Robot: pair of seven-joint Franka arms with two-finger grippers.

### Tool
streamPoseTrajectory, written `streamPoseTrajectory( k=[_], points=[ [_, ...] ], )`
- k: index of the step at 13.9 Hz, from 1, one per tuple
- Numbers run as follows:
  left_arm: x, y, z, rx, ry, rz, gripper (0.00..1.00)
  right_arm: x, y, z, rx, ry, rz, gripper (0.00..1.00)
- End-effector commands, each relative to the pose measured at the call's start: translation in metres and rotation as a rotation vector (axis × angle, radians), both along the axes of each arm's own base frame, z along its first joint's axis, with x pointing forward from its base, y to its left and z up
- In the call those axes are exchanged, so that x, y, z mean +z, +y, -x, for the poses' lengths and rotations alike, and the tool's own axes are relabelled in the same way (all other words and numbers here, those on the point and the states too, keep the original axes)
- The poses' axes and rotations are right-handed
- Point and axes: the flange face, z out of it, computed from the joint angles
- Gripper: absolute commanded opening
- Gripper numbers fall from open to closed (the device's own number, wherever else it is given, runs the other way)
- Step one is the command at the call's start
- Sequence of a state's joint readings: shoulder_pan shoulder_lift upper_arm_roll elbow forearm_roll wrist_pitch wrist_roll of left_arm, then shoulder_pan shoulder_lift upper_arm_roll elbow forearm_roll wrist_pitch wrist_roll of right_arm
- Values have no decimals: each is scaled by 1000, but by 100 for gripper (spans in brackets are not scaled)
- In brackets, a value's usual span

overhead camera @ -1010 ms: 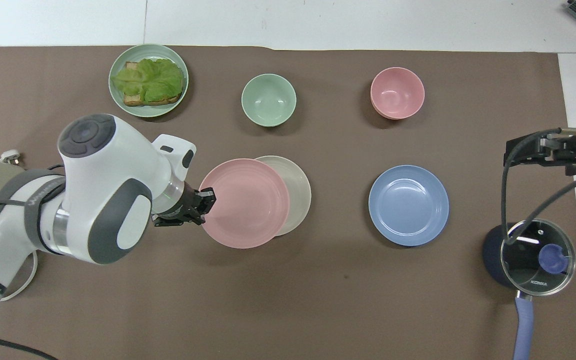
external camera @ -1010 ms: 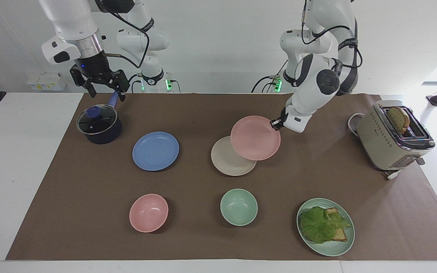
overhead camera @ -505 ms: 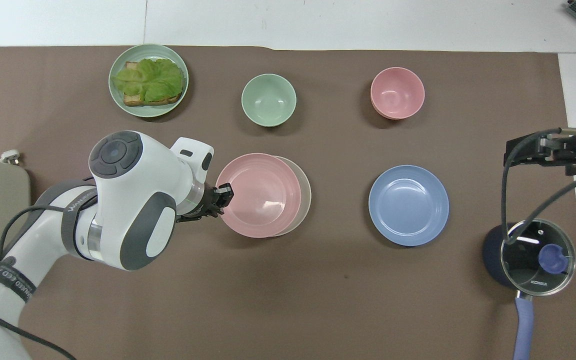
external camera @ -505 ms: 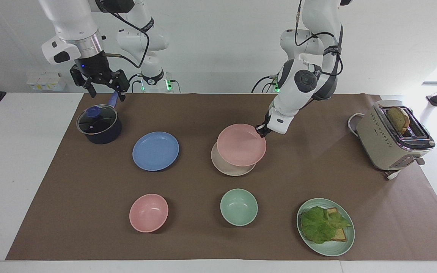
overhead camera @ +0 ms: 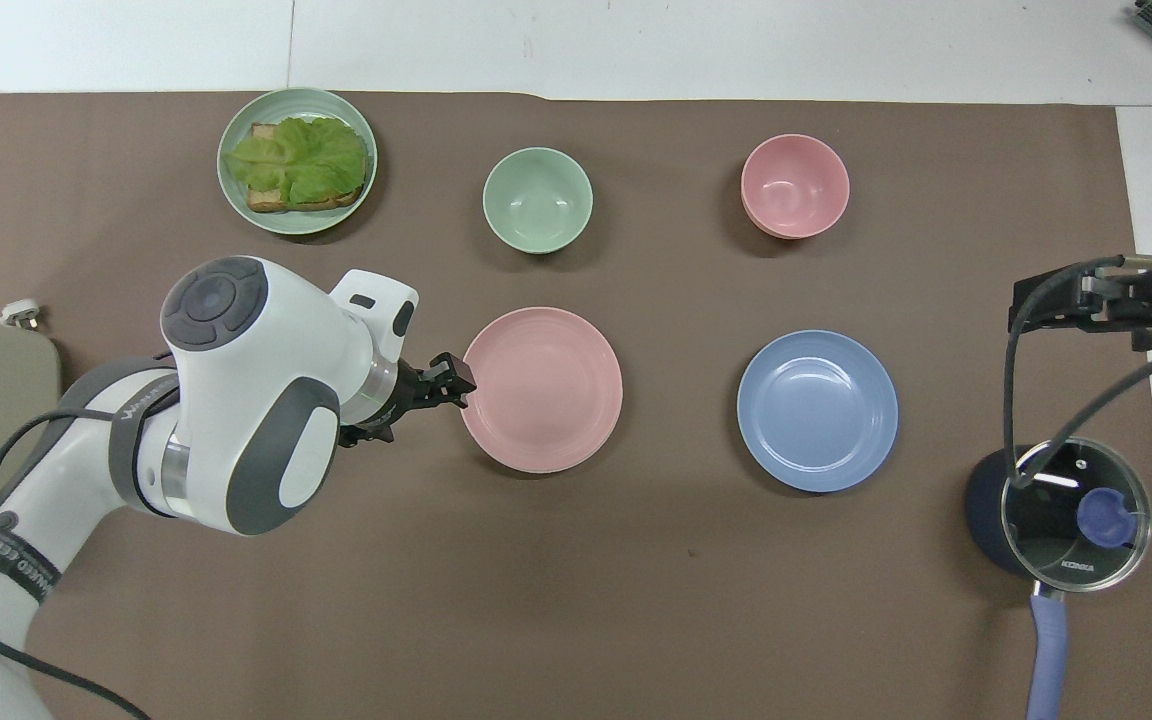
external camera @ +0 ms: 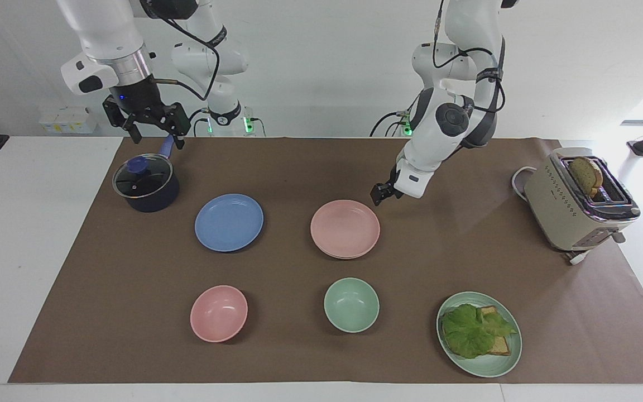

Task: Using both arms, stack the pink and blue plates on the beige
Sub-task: 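Release the pink plate and withdraw the left gripper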

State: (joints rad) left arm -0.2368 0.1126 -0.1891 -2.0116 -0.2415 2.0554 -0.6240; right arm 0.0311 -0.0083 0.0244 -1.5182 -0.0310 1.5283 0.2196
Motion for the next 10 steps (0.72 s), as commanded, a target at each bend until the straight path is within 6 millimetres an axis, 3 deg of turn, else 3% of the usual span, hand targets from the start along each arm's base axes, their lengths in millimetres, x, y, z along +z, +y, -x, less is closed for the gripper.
streamPoseTrajectory(
  k=[1, 3, 5, 7, 10],
  points=[
    [26, 71, -18, -91, 2, -53, 100, -2, -5, 8, -15, 11, -11, 100],
    [63, 115, -33, -146, -16, -89, 100, -11, -10, 8, -6, -25, -12, 100],
    [103, 146, -41, -206, -46, -110, 100, -22, -14, 7, 26, -65, -24, 100],
    [139, 161, -44, -311, -66, -135, 100, -43, -21, 3, 18, -67, -52, 100],
    [194, 177, -30, -395, -128, -149, 100, -98, -25, 0, 27, -68, -75, 100]
  ],
)
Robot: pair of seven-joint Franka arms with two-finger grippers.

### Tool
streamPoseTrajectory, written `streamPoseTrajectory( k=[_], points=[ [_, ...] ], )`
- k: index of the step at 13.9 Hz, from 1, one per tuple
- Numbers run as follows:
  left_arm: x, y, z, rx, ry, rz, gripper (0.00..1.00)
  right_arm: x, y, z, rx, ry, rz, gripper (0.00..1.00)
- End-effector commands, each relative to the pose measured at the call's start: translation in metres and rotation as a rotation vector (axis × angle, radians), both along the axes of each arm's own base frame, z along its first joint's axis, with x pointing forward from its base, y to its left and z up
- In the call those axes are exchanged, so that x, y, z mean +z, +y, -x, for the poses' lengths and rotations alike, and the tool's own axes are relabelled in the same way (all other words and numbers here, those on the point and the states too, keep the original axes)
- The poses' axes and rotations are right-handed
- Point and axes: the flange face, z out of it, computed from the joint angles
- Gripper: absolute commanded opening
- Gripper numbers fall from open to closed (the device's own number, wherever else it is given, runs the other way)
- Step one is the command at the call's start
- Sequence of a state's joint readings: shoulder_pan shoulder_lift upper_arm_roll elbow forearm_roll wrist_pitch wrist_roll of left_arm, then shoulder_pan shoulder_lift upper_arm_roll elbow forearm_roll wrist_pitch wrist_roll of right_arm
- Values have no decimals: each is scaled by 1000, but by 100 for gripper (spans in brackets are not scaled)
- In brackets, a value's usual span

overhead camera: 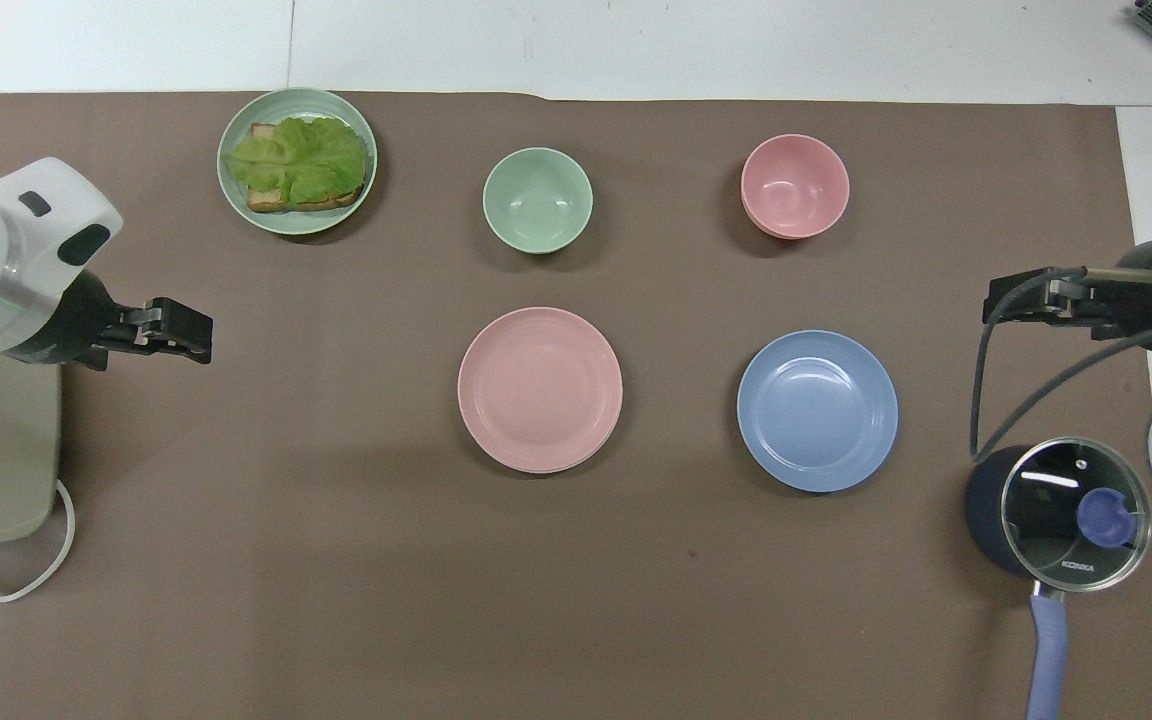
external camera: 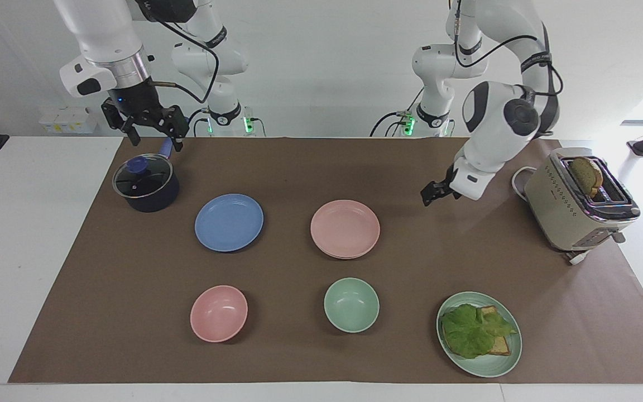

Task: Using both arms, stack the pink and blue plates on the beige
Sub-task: 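Reach the right gripper to the blue plate rim and grasp it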

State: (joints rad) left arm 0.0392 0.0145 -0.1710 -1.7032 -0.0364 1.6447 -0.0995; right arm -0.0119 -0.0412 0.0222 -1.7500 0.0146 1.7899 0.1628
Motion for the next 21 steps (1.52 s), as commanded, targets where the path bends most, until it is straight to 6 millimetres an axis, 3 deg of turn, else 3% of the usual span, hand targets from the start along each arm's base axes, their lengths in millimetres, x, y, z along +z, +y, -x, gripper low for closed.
streamPoseTrajectory(
  k=[1, 3, 6, 8, 13, 18, 21],
  points=[
    [42, 13, 19, -57, -31, -28, 100, -44, -9, 9, 5, -20, -38, 100],
    [60, 17, 33, -99, -39, -32, 100, -77, -10, 6, 14, -31, -41, 100],
    [69, 26, 33, -74, -63, -28, 100, -152, -13, 5, 32, -68, -55, 100],
    [68, 36, 34, -54, -54, -27, 100, -179, -13, 1, 34, -55, -59, 100],
    [69, 36, 34, -54, -55, -27, 100, -242, -11, -2, 68, -79, -97, 100],
    [69, 36, 34, -54, -55, -27, 100, -282, -17, 12, 107, -52, -174, 93],
    [69, 36, 34, -54, -55, -27, 100, -283, -23, 17, 117, -27, -183, 82]
  ],
)
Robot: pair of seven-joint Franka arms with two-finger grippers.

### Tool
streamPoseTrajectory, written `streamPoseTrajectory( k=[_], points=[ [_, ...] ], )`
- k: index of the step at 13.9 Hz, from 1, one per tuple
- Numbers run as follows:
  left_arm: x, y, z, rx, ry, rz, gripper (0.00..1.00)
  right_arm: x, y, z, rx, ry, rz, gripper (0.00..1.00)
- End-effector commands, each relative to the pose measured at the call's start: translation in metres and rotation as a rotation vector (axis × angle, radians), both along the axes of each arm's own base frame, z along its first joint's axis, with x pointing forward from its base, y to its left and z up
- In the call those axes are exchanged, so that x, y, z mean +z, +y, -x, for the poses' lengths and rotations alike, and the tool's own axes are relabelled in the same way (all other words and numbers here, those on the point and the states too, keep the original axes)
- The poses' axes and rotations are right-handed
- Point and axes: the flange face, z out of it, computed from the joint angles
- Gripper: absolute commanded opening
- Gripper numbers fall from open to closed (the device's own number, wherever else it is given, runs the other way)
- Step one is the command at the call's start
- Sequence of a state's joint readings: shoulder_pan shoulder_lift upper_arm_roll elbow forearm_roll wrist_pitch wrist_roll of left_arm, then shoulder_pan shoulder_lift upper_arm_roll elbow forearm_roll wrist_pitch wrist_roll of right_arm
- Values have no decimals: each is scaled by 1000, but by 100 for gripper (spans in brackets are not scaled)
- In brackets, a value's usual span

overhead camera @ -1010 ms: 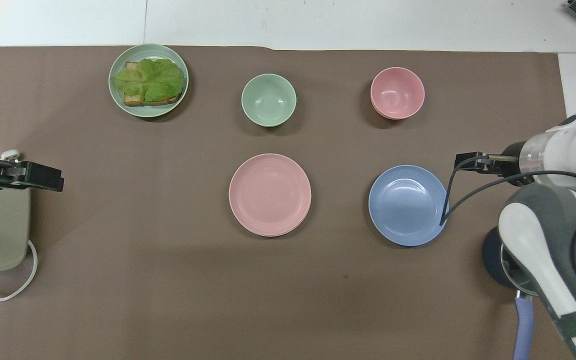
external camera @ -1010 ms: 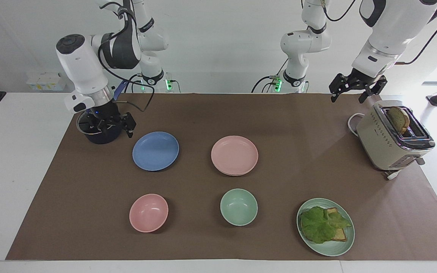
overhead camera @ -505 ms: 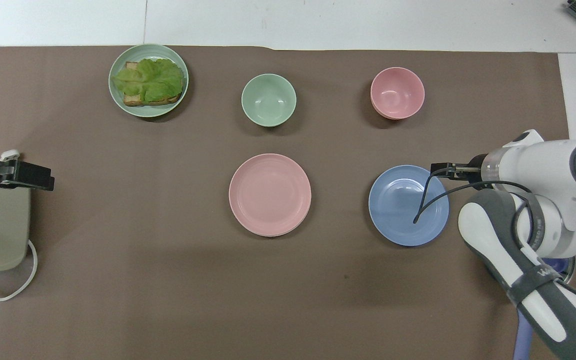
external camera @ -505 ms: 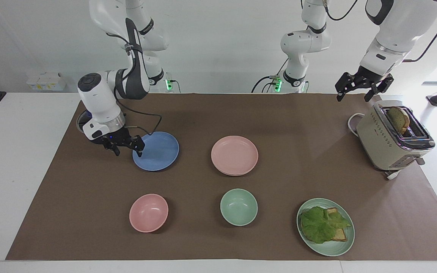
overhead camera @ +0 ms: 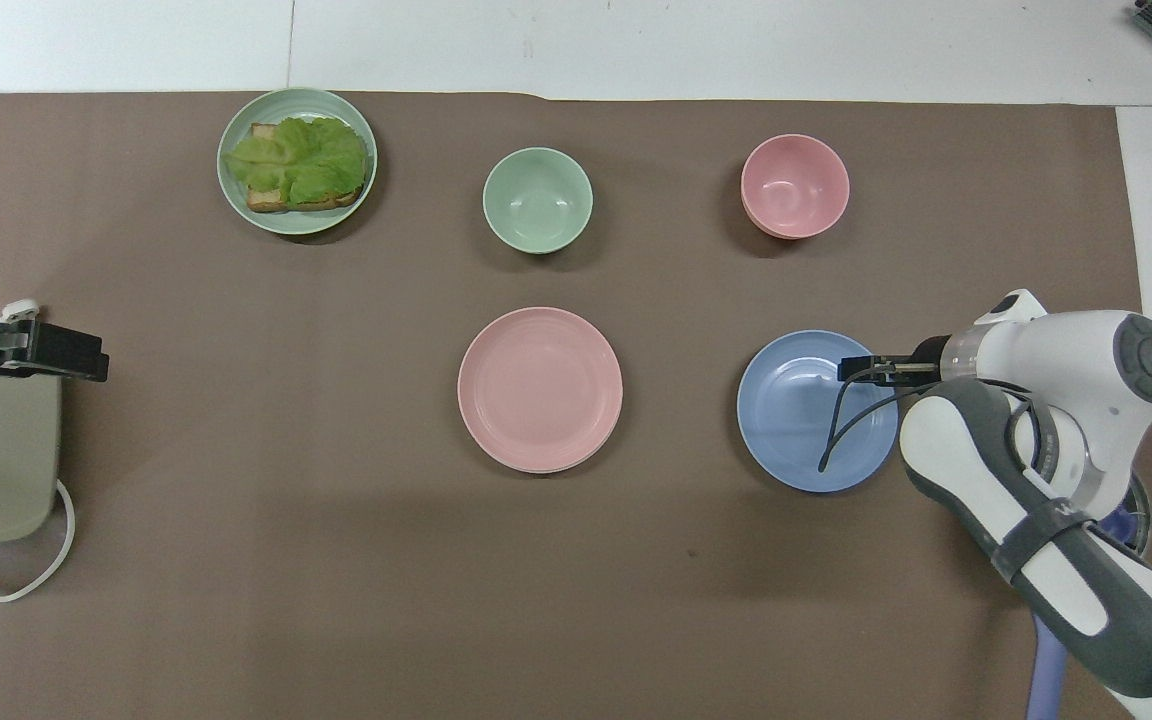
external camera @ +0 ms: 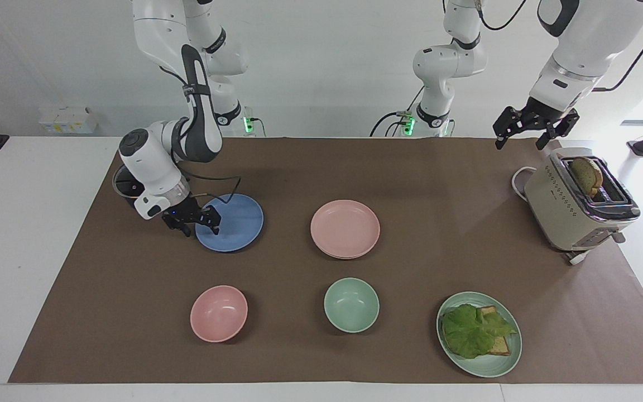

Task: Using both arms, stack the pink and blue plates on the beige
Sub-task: 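Reach the right gripper to the blue plate rim and grasp it, then carry the blue plate with the right gripper onto the pink plate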

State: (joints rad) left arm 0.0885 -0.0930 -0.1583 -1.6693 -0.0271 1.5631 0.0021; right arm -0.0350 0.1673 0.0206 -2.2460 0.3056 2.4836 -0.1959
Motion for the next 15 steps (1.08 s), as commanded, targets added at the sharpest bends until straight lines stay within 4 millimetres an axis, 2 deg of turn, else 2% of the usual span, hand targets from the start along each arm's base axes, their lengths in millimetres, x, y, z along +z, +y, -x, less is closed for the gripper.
streamPoseTrajectory(
  k=[1, 2, 3, 5, 6, 8, 10, 14, 15],
  points=[
    [2, 3, 3, -11, 8, -12, 100, -2, -7, 10, 19, 29, -29, 71],
    [2, 3, 3, -11, 8, -12, 100, -3, -9, 14, 25, 61, -40, 61],
    [2, 3, 3, -11, 8, -12, 100, -3, -12, 16, 29, 81, -48, 46],
    [2, 3, 3, -11, 8, -12, 100, -1, -16, 17, 43, 87, -52, 9],
    [2, 3, 3, -11, 8, -12, 100, 0, -20, 16, 37, 84, -52, 0],
    [2, 3, 3, -11, 8, -12, 100, 2, -20, 14, 33, 93, -58, 0],
    [2, 3, 3, -11, 8, -12, 100, 15, -18, 11, 33, 84, -62, 0],
    [2, 3, 3, -11, 8, -12, 100, 66, 1, 0, 37, 23, -68, 0],
    [2, 3, 3, -11, 8, -12, 100, 77, 16, -4, 52, 4, -68, 0]
  ],
)
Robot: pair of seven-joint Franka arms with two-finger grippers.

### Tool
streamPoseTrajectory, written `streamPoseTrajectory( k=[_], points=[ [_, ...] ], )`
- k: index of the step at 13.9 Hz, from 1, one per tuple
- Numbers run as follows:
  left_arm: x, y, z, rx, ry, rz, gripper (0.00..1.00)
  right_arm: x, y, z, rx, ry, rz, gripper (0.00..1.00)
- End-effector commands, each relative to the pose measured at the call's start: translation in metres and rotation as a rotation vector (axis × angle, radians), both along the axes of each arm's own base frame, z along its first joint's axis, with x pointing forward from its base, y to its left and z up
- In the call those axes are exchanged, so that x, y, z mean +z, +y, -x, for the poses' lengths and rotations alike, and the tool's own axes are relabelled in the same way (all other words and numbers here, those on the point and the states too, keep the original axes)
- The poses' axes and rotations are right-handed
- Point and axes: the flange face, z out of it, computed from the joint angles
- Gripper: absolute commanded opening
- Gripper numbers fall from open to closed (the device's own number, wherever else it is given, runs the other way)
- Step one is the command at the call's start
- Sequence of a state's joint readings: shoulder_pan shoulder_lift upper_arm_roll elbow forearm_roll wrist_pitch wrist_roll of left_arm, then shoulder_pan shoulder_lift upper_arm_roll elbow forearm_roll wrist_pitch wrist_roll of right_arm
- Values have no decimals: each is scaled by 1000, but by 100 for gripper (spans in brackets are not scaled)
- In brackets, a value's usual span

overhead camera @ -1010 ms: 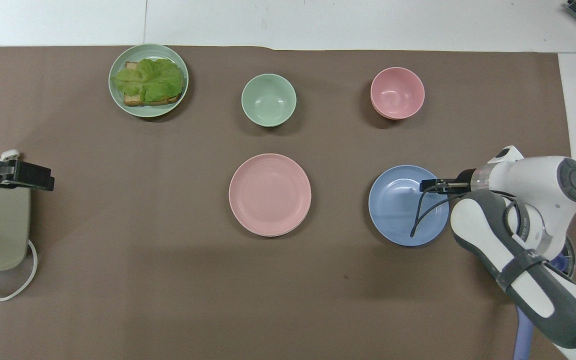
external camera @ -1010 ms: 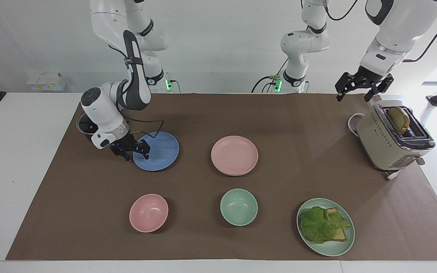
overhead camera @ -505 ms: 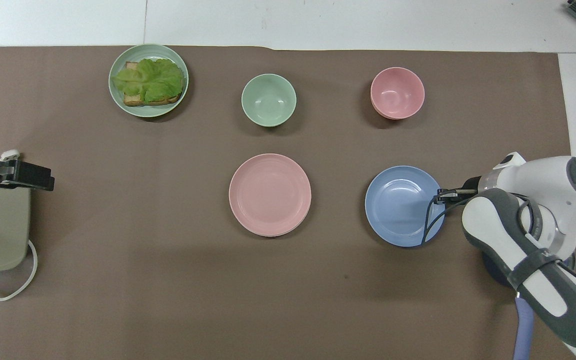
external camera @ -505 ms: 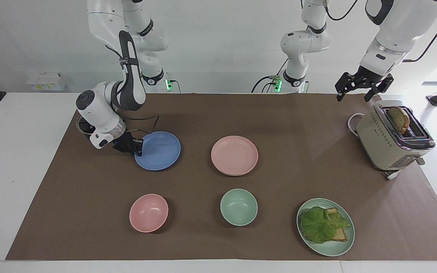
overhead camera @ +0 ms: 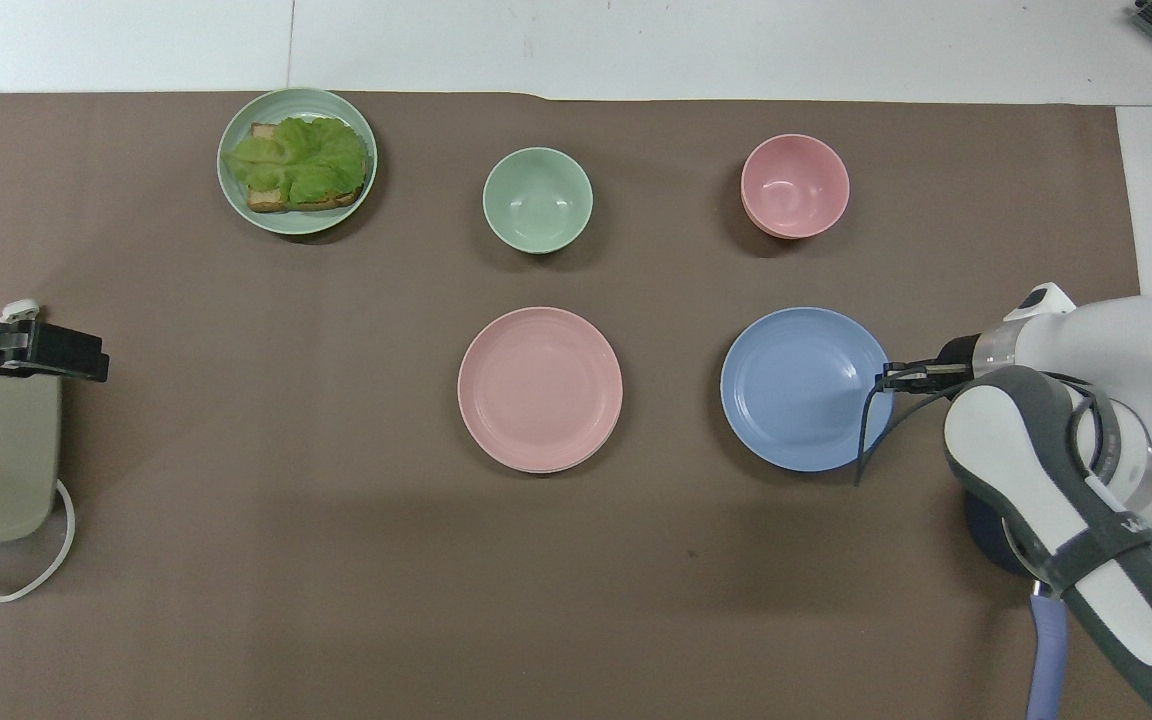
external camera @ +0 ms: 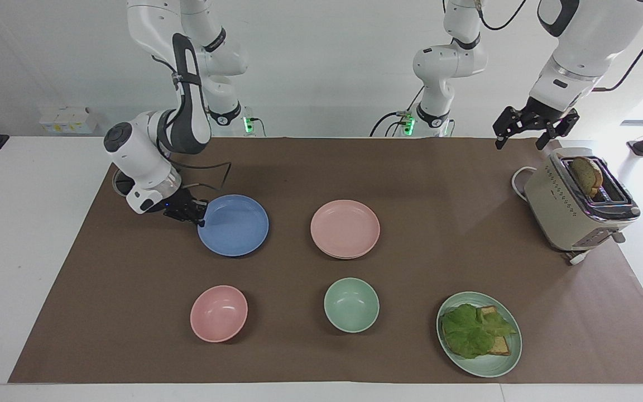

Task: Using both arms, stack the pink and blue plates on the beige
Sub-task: 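Carry the blue plate with the right gripper onto the pink plate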

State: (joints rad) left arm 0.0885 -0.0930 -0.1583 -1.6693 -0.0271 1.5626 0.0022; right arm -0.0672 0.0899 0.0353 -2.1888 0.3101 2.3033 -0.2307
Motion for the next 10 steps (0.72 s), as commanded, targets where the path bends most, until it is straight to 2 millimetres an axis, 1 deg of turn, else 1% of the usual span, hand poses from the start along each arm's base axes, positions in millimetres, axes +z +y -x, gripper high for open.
streamPoseTrajectory(
  k=[1, 2, 4, 5, 7, 9, 10],
  points=[
    [2, 3, 3, -11, 7, -12, 100, 38, 36, -9, -2, -41, -32, 0],
    [2, 3, 3, -11, 7, -12, 100, 45, 54, -13, -27, -42, -39, 0],
    [2, 3, 3, -11, 7, -12, 100, 54, 104, -15, -62, -31, -53, 0],
    [2, 3, 3, -11, 7, -12, 100, 57, 126, -14, -75, -27, -59, 0],
    [2, 3, 3, -11, 7, -12, 100, 59, 161, -7, -111, -17, -68, 0],
    [2, 4, 3, -9, 7, -12, 100, 69, 201, -3, -152, -10, -85, 0],
    [2, 4, 3, -9, 7, -12, 100, 68, 218, 1, -159, 0, -88, 0]
  ],
)
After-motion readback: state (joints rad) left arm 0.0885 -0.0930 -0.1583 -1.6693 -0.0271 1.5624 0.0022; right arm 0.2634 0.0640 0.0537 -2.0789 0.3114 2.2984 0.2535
